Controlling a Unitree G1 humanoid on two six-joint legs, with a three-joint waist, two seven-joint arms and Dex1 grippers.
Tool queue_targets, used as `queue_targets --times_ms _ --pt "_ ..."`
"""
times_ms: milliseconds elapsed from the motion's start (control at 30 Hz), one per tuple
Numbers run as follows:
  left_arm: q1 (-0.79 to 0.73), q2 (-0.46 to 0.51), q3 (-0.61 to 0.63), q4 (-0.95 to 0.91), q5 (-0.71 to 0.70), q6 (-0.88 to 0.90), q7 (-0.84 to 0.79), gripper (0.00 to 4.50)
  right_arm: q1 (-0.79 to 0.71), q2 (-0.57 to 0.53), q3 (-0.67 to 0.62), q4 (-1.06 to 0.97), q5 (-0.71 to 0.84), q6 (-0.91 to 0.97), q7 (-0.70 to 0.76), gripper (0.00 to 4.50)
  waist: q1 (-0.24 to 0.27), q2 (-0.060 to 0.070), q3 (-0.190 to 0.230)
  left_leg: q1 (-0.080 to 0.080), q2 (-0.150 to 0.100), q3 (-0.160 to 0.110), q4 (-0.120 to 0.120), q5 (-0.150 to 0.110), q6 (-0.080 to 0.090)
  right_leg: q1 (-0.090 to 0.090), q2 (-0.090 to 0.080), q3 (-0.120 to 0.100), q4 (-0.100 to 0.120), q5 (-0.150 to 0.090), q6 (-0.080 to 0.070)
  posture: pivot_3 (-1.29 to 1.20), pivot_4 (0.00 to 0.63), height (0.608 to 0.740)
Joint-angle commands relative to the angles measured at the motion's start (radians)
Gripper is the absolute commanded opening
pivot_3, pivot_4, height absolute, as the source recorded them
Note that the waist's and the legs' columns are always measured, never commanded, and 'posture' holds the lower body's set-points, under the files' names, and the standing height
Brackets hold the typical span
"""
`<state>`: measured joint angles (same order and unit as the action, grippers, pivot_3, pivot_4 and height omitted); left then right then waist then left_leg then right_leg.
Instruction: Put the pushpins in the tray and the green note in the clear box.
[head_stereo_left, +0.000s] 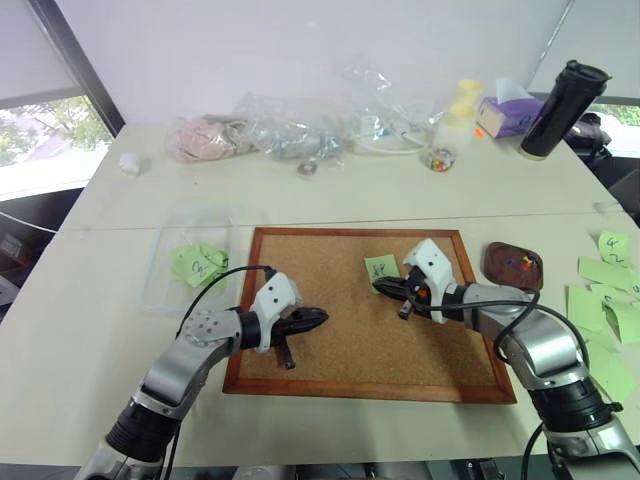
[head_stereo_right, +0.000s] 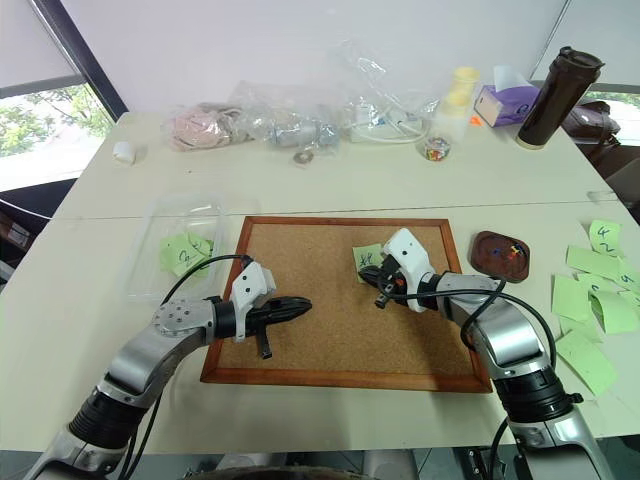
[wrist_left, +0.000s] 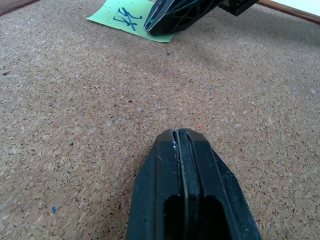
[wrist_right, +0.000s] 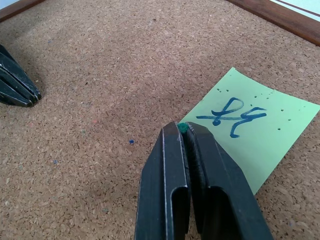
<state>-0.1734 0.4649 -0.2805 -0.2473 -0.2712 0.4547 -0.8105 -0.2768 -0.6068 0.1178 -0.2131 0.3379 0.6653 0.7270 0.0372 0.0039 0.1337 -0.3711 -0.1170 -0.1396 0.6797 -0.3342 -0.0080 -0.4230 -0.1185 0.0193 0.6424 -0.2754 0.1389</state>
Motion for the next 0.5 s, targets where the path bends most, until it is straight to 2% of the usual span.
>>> queue_targets --times_ms 33,267,500 --pt "0.020 0.016 -0.018 0.020 0.017 0.046 0.004 0.00 -0.034 -0.002 -0.040 -0.079 0.035 0.014 0.009 0.10 0.000 0.000 0.000 0.000 0.000 0.000 0.000 0.000 0.000 0.000 0.000 0.000 0.000 0.000 0.000 0.00 0.150 0.740" --pt "0.019 0.019 -0.017 0.012 0.010 0.063 0.003 0.00 -0.070 -0.072 -0.107 -0.226 0.118 0.095 0.055 0.10 0.001 0.000 0.000 -0.001 0.000 0.000 0.000 0.000 0.000 -0.001 0.000 0.000 0.000 0.000 0.000 0.00 0.150 0.740" --pt "-0.014 0.017 0.008 0.042 0.009 0.038 -0.001 0.00 -0.080 -0.149 -0.091 -0.319 0.152 0.111 0.119 0.10 0.002 0.000 0.001 -0.001 0.000 0.000 0.000 0.000 0.000 -0.001 0.000 0.000 0.000 0.000 0.000 0.00 0.150 0.740"
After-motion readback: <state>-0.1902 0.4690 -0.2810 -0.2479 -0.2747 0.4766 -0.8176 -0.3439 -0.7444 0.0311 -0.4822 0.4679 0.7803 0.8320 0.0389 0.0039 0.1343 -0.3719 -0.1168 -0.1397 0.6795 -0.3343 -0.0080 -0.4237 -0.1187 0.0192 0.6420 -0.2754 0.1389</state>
